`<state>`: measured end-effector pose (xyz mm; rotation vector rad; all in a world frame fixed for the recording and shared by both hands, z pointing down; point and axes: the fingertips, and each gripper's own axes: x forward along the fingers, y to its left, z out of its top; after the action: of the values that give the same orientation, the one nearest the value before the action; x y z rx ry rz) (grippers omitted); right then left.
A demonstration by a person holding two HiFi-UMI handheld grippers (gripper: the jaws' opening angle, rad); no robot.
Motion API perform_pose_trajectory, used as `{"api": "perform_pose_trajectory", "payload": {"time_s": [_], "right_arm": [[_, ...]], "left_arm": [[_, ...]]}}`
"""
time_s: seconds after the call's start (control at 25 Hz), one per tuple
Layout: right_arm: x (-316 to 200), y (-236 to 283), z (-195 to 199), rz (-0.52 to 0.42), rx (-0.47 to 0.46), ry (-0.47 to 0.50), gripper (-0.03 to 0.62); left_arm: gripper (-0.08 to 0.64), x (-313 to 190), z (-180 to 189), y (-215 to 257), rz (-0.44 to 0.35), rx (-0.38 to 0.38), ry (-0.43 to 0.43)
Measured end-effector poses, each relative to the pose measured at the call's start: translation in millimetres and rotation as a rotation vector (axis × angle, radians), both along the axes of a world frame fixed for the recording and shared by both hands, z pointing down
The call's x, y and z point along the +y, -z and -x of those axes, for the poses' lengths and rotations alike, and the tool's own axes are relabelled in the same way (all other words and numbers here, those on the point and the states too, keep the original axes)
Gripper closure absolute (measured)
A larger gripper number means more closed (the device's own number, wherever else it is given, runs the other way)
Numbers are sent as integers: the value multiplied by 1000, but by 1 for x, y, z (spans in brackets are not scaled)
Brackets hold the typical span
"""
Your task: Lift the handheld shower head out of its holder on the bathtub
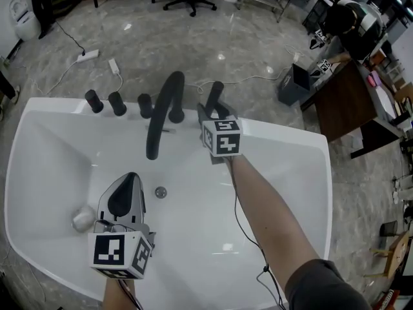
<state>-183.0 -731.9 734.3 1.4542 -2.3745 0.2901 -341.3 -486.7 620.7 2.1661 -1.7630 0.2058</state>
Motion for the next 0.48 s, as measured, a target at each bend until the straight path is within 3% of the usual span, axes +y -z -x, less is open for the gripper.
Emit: {"api": "perform_pose_trajectory", "payload": {"time_s": [0.04, 0.28, 0.48], "right_arm": [[-1, 0, -2, 3, 3, -9, 446], [6, 1, -12, 59, -35, -18, 449], [14, 27, -16, 35, -61, -3, 449]], "left_arm": [[540, 0, 1, -1, 1, 1, 2], [540, 4, 0, -5, 14, 4, 7], [540, 10, -3, 6, 19, -12, -2]]}}
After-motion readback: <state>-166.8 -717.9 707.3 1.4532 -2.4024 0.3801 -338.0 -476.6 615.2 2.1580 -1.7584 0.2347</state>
